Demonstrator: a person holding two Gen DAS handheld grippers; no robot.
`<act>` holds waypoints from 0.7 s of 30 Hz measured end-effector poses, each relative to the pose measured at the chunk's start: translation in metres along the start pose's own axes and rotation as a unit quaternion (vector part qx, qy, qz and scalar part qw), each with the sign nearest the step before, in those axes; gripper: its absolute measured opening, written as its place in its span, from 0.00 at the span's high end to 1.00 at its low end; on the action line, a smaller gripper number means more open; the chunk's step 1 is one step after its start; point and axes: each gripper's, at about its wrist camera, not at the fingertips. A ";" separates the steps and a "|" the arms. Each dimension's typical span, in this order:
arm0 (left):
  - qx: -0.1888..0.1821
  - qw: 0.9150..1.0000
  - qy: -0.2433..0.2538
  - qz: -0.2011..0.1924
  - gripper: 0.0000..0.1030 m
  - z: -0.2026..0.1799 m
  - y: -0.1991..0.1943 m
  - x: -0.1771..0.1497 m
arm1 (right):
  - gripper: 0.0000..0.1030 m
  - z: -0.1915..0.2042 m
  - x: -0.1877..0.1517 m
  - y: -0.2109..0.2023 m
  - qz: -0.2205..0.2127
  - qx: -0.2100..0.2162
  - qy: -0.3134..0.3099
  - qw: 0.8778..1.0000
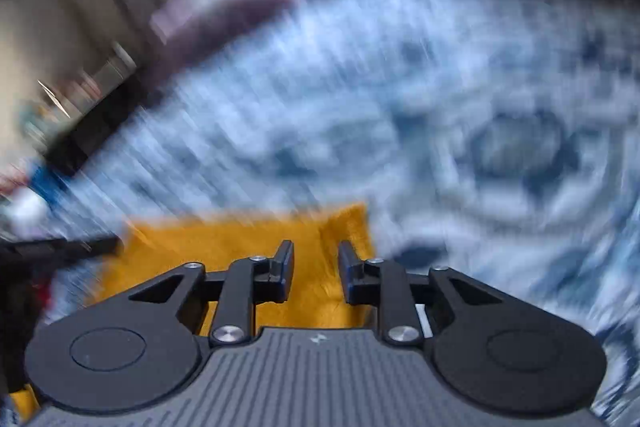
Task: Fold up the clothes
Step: 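Grasp the sweater hem with both grippers and pull it flat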
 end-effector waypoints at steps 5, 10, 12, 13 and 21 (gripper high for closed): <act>0.034 0.998 0.045 -0.027 0.74 -0.007 -0.039 -0.019 | 0.69 0.021 -0.006 -0.036 -0.011 -0.019 -0.036 0.999; 0.034 0.996 0.065 -0.050 0.73 -0.014 -0.105 -0.088 | 0.63 0.048 -0.064 -0.096 -0.032 -0.002 -0.081 0.996; 0.035 0.995 0.072 -0.053 0.72 -0.025 -0.123 -0.123 | 0.61 0.063 -0.094 -0.114 -0.031 0.002 -0.101 0.994; 0.039 0.995 0.076 -0.055 0.72 -0.033 -0.129 -0.139 | 0.60 0.070 -0.108 -0.121 -0.031 0.003 -0.112 0.993; 0.049 0.989 0.129 -0.044 0.71 -0.089 -0.145 -0.258 | 0.62 0.125 -0.216 -0.156 -0.025 0.024 -0.169 0.985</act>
Point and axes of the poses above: each gripper's, at about its wrist camera, not at the fingertips, and y roughly the way its jaws point, z to its left, x to its top, and after that the axes turned 9 degrees about z, right-handed
